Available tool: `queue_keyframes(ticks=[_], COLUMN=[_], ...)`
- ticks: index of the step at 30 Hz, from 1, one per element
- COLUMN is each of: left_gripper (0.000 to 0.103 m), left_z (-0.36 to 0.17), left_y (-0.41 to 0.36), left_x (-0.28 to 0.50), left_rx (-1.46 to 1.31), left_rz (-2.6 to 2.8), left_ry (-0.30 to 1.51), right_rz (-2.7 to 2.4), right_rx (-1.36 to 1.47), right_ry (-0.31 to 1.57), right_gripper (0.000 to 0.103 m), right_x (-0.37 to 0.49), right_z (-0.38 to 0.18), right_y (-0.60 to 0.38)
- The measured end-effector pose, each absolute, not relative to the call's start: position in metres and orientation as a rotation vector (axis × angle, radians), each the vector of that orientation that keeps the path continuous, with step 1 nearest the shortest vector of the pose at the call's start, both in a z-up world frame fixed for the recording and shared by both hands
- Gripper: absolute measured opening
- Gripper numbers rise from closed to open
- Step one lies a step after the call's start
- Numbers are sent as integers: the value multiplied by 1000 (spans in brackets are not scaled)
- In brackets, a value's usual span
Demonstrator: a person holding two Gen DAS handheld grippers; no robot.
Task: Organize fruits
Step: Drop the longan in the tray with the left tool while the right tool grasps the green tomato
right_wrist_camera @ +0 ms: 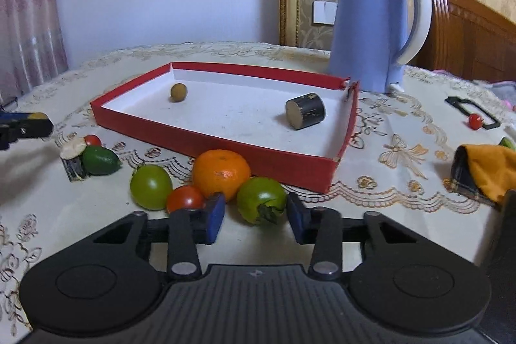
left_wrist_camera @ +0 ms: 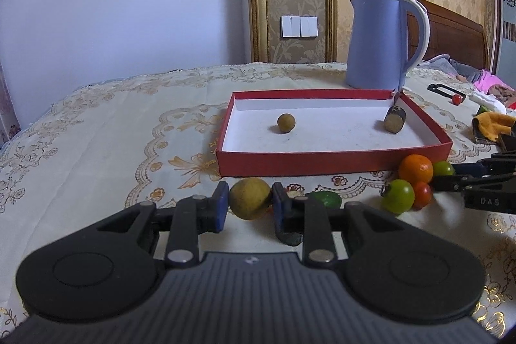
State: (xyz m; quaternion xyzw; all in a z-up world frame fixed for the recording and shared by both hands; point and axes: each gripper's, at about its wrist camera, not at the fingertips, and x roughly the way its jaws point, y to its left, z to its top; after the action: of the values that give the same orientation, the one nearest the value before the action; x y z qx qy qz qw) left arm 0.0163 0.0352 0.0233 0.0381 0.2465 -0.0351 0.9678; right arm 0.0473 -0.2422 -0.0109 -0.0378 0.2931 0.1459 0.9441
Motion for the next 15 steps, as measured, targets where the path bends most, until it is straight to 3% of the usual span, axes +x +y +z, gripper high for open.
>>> queue_keyframes(ticks=[15], left_gripper=[26], left_z=[32], left_y=[24], left_x=[12], left_rx=[81], left_rz=[-97], left_ry=[494], right_rz=[277], right_rx=[-27], right_ry=[479], right_gripper=[31], right_x=[-9], right_z=[5], right_y=[-257])
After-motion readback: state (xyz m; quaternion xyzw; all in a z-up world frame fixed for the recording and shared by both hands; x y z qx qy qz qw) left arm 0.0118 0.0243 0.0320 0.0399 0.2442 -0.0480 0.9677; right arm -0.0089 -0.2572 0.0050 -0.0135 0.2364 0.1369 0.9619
